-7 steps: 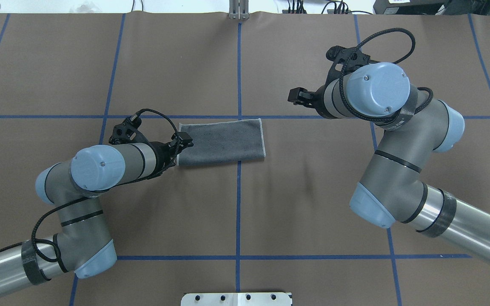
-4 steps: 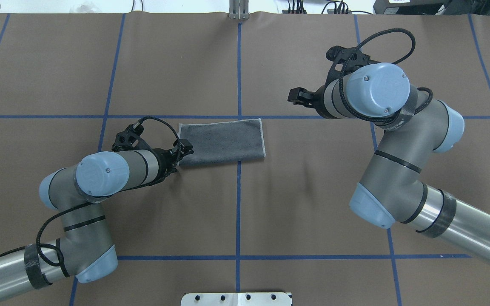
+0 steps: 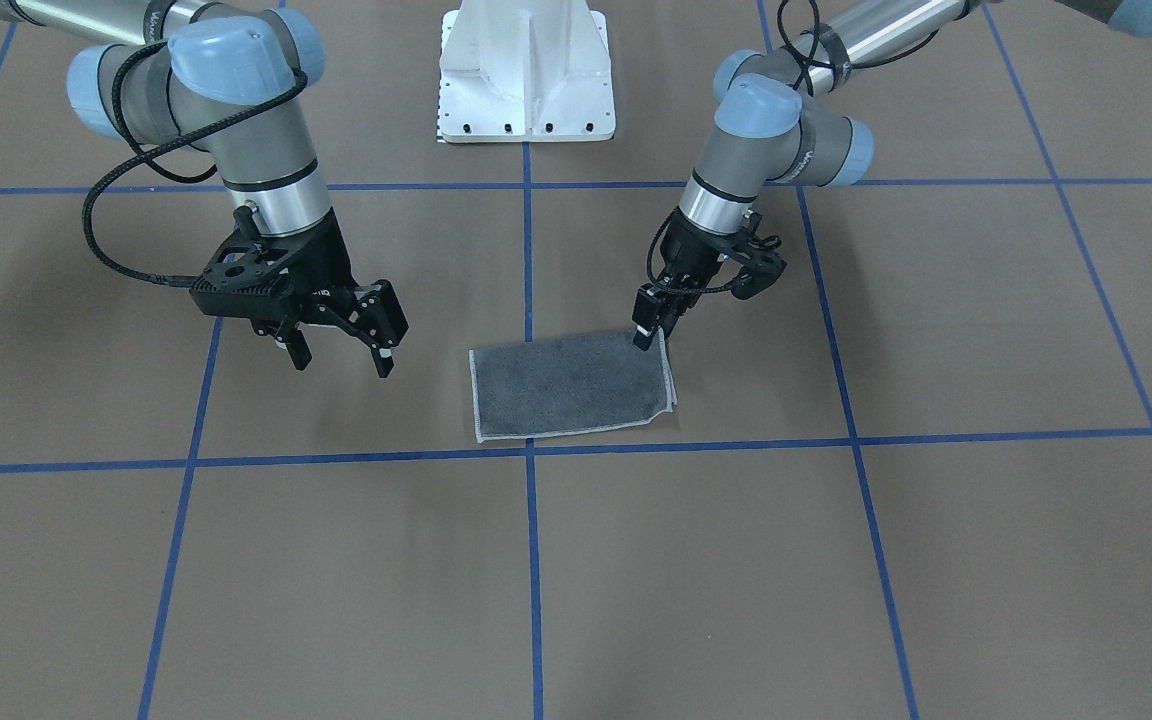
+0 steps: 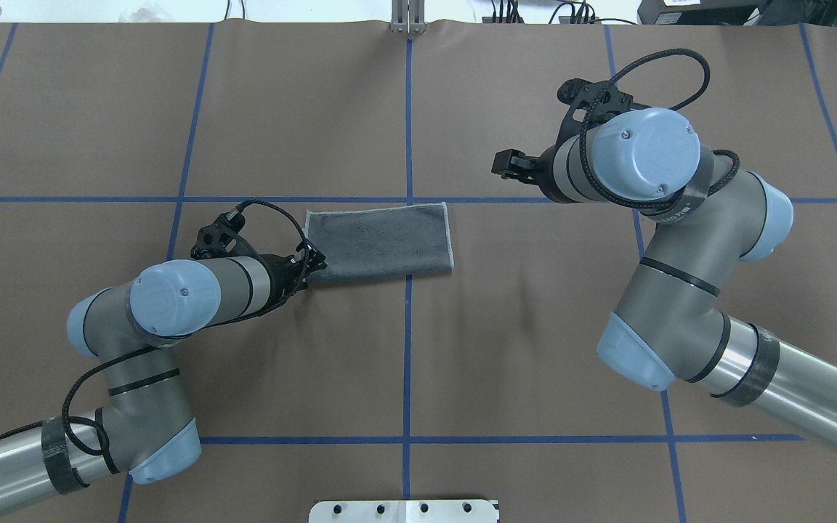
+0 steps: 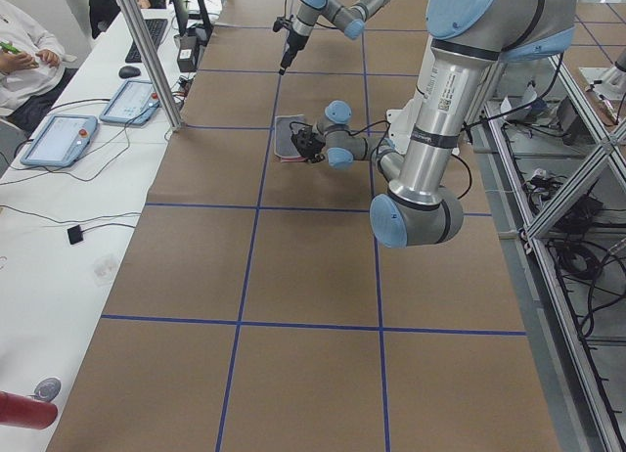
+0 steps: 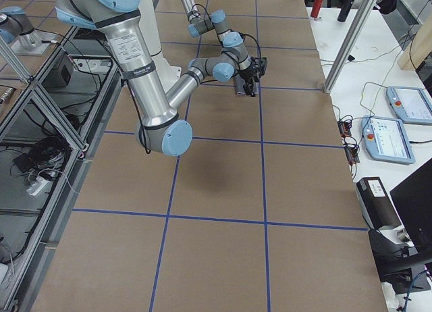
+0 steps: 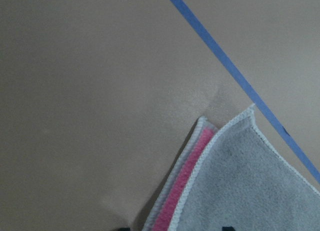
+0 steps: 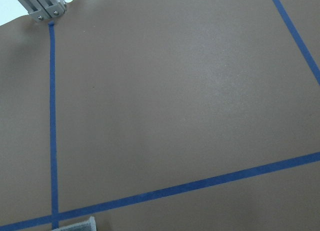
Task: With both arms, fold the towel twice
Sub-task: 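Grasp the folded strip's end nearest the left gripper while the right arm withdraws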
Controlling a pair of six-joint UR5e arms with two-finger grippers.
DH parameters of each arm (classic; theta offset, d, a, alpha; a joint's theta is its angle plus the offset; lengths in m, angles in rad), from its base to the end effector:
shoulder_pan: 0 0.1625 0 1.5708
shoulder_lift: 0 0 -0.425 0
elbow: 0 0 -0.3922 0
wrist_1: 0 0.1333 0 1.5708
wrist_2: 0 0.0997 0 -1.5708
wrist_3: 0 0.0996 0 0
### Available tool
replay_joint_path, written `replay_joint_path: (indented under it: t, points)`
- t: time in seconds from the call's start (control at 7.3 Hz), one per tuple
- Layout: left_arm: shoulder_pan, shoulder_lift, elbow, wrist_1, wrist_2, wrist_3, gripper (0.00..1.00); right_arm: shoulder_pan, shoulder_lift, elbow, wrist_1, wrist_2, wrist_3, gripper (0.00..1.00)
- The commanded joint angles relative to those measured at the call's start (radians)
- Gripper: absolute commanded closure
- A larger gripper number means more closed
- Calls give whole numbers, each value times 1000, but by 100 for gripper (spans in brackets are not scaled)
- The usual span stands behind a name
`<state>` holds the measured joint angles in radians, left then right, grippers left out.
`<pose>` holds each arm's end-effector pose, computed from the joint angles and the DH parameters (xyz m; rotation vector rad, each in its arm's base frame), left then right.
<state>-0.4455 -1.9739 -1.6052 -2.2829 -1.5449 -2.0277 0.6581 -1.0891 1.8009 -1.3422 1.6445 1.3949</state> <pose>0.5313 -0.4043 0.3370 0.0170 1.1871 -0.8129 -0.4237 -0.4867 0.2610 0.3208 -0.8939 0.4111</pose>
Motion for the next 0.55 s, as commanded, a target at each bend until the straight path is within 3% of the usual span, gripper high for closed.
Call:
replay_joint_path:
  t: [0.0,0.41]
  points:
    - [-1,6,-1,2,0,29,54,0,0,0,0,0,1,0]
    - [-1,9,-10,0,-1,32,55,-2,1,-2,0,0,1,0]
